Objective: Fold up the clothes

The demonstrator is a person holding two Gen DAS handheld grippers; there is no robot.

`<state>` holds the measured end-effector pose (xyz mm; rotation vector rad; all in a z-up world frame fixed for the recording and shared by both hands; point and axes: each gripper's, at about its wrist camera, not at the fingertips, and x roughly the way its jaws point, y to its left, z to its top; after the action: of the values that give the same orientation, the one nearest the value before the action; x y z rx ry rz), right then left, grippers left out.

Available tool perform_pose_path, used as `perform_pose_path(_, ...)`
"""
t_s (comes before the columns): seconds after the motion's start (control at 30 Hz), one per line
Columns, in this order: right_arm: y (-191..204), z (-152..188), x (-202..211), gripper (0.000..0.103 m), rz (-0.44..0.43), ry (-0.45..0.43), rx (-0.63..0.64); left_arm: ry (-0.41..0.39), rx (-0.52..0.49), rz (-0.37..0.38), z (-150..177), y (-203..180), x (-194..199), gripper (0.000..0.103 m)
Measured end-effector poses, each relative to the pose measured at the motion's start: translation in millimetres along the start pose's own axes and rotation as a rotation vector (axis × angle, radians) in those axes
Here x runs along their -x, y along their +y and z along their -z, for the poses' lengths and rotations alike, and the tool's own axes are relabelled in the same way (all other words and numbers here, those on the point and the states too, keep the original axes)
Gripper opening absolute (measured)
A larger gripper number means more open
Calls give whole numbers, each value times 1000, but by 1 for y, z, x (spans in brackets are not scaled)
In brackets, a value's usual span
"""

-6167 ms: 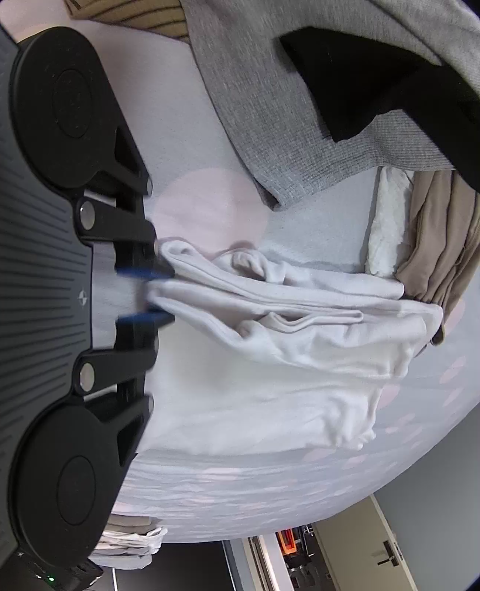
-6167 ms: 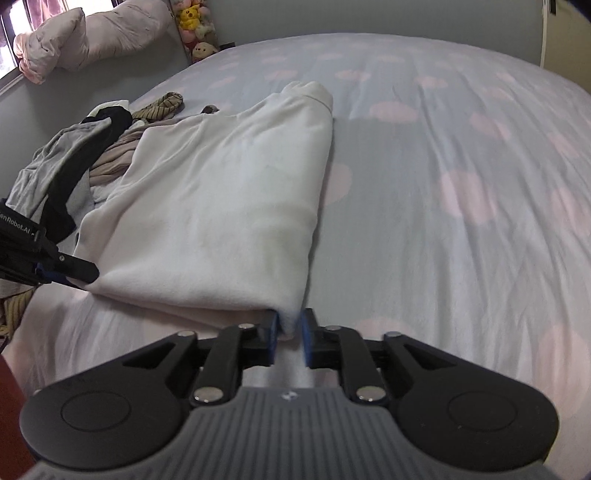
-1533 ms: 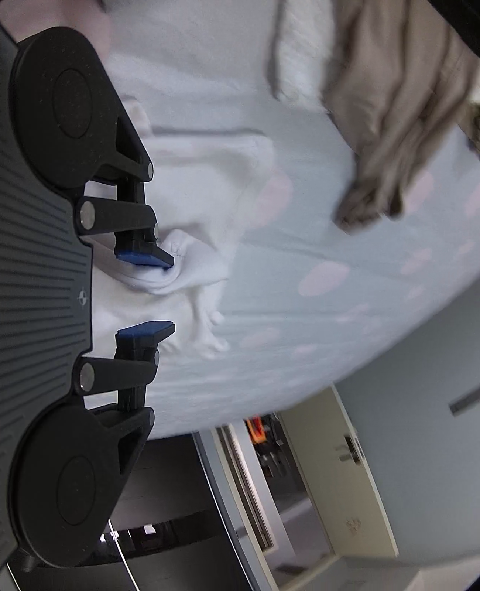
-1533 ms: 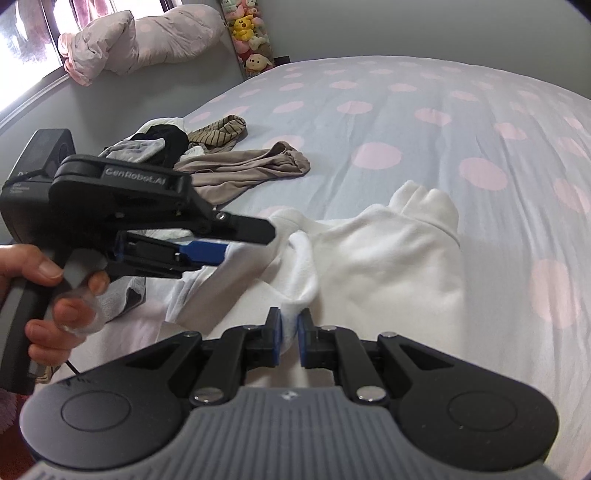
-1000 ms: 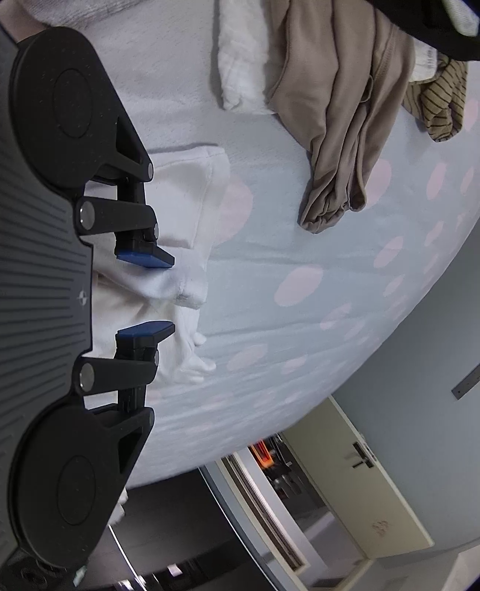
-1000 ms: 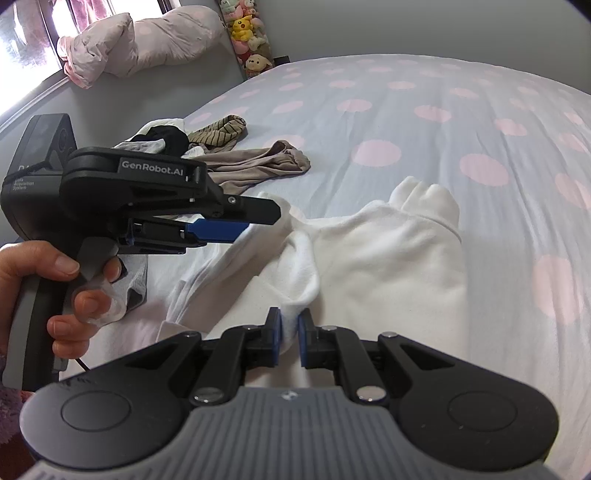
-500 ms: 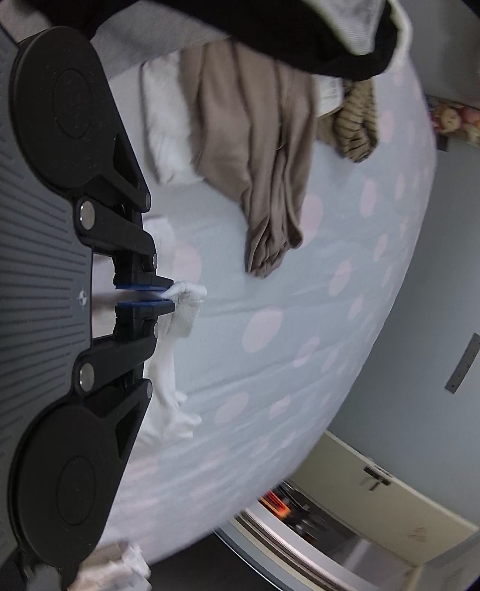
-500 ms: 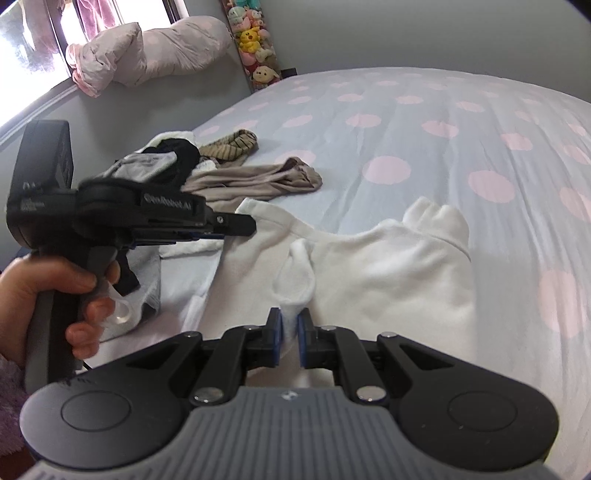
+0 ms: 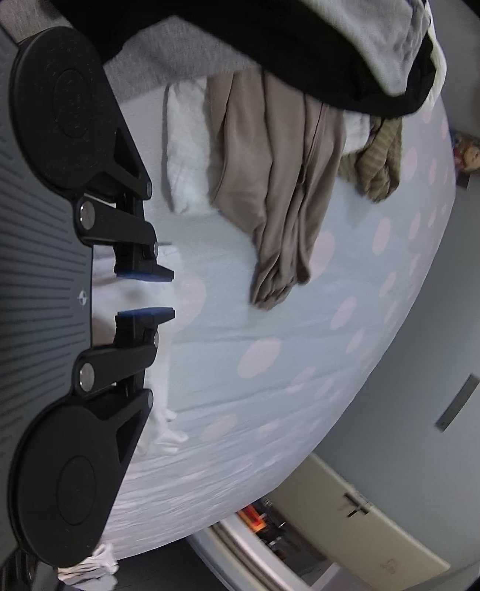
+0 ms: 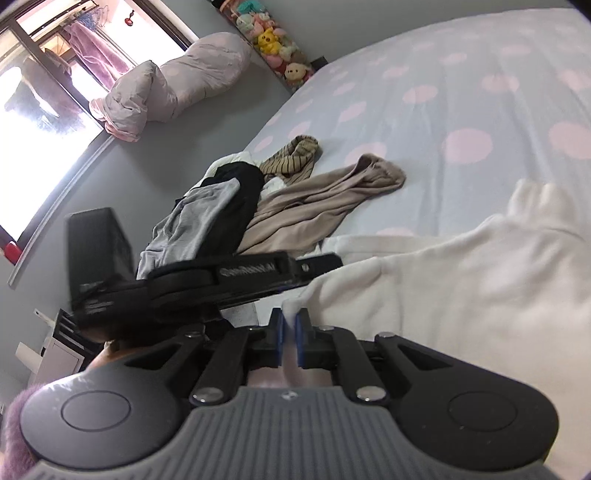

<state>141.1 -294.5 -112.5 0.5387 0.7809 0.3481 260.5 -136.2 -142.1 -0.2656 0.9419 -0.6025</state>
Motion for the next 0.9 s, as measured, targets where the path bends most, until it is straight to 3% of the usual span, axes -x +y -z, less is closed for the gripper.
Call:
perform_pose_path(0.07,2,-1,-11,8,19,16,6,-7,45,-6,-1,8,4,23)
perform_pose_path(0.2,2,3,-31,8,48,66,28,5,154,25,0,26,7,29)
perform_pose_path(0.27,1,7,-38,8,64,85,44,7,181,30,1,31,9,45)
perform_pose_path(0.37,-2,12,-43,15,75,104,44,21,183,35,2,32,11,49)
perform_pose_path(0.43,-2,11,-37,25,57,98,43,34,196,46,6,33,13,51)
perform_pose_path(0.5,-1,12,-22,38,58,72,56,56,223,55,9,34,14,54)
perform_pose_path(0.67,-15,16,38,43,136,-33,77,110,233,41,18,26,18,60)
perform_pose_path(0.77,-38,22,69,57,221,-72,55,155,244,7,25,23,17,61)
perform_pose_path(0.9,-74,29,102,58,312,-104,-5,190,278,5,34,22,16,61)
